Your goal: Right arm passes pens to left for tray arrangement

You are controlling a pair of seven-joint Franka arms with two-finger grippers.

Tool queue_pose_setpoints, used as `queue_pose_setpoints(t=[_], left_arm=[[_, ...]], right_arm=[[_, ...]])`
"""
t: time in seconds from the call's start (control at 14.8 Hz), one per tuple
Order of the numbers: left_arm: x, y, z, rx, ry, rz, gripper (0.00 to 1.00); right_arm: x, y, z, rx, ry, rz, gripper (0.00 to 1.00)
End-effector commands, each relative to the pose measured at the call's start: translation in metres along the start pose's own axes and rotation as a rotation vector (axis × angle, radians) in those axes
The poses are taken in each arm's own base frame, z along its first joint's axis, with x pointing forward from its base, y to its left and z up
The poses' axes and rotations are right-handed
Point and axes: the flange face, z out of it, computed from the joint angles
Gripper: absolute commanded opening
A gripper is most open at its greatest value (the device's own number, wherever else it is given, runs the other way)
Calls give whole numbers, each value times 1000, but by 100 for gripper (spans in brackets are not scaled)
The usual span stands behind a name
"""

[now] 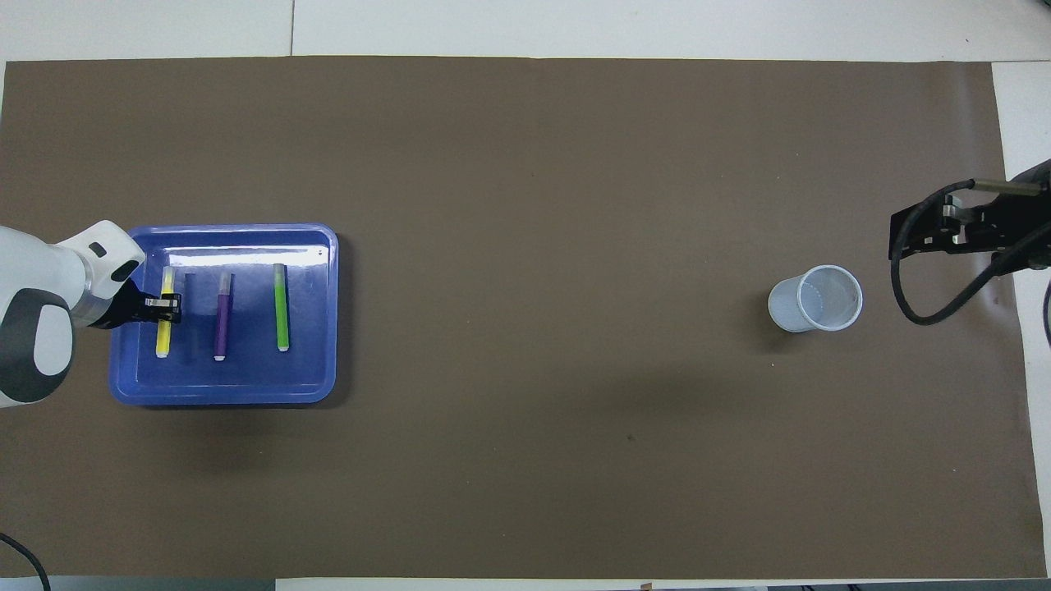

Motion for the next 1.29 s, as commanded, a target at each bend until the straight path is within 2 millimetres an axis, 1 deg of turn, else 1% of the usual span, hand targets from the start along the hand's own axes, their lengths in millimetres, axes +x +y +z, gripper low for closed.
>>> queue_pose_setpoints(t=[0.0, 0.07, 0.41, 0.74, 0.81, 1.02, 1.22], left_arm=[[-5, -7, 2, 21, 15, 5, 85], [-5, -6, 2, 20, 15, 4, 100], [-5, -6, 2, 21, 17, 3, 100], [-4, -5, 1, 19, 16, 2, 100], [-2, -6, -2, 19, 15, 1, 100], [9, -5, -22, 23, 2, 4, 100], [13, 2, -30, 28, 14, 17, 100]], right_arm=[[-7, 14, 3, 31, -24, -31, 100], [-6, 15, 4, 31, -24, -56, 100], [-6, 16, 4, 24, -13, -67, 100], [-7, 16, 8, 19, -8, -67, 100], [-8, 16, 10, 18, -9, -68, 100], [-6, 17, 13, 23, 15, -71, 100], [-2, 16, 12, 27, 44, -114, 100]])
